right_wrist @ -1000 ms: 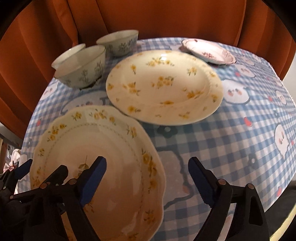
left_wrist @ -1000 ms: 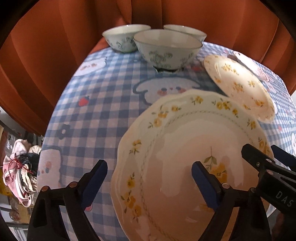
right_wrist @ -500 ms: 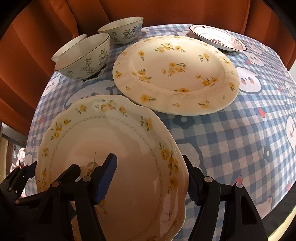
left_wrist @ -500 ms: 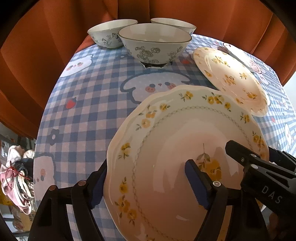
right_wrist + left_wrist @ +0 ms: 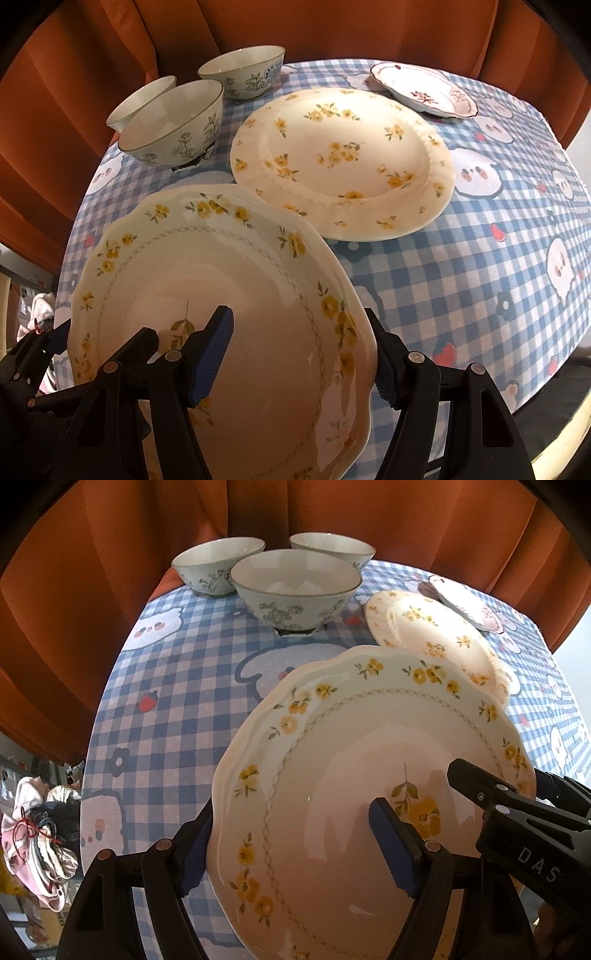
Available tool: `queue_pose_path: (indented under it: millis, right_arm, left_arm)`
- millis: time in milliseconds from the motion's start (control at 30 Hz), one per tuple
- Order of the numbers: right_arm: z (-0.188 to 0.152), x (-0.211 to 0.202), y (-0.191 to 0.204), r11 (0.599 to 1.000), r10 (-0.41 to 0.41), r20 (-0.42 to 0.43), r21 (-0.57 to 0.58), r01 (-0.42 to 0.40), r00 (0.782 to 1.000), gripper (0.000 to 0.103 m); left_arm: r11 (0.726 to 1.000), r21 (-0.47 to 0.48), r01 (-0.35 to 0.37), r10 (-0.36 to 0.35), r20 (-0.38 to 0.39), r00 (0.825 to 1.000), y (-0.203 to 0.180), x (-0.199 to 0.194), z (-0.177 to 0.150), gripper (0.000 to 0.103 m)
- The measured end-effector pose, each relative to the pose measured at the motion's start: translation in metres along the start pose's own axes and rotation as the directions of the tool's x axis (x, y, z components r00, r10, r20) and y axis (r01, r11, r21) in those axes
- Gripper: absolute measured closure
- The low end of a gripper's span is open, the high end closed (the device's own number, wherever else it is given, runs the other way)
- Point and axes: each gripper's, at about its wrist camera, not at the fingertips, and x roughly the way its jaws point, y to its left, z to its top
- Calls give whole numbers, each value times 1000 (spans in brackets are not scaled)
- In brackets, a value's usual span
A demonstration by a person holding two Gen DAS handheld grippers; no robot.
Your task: Organize plates and bowls
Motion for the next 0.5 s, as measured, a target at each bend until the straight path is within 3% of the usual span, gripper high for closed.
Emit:
queue_pose_path:
  millis: [500]
  right_arm:
    - [-2, -20, -45, 1000, 8, 58, -1, -8, 998, 31]
  left_arm:
    - [1000, 5, -5, 4, 58, 998, -54, -8, -1, 24]
